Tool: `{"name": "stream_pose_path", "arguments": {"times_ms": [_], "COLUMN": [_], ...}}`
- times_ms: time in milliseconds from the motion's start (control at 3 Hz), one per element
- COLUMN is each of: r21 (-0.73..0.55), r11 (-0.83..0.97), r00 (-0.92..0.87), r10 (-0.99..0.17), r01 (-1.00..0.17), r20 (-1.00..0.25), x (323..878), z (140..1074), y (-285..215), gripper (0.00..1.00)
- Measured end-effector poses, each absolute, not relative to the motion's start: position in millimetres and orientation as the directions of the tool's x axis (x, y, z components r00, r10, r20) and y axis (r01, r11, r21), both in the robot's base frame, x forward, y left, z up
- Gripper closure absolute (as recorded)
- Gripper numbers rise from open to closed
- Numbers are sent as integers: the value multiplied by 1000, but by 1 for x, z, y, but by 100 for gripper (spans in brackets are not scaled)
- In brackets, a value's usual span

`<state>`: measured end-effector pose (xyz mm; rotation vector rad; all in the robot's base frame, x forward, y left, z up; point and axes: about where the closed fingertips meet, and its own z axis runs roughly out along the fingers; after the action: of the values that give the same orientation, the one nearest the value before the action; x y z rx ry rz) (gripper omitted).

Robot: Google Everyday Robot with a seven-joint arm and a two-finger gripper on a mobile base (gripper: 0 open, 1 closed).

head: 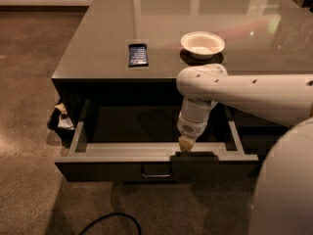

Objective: Open top drawer

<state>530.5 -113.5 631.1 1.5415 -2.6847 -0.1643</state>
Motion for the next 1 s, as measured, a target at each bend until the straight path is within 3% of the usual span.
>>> {"name": "stream_pose_path", "arguments": {"times_ms": [1000], "r21": [44], "r11": [500], "r00": [-501], "r10": [-865], "r01": [-865], "r20": [-28], "x": [538], "z": [651], "y": [-122], "gripper": [11]}}
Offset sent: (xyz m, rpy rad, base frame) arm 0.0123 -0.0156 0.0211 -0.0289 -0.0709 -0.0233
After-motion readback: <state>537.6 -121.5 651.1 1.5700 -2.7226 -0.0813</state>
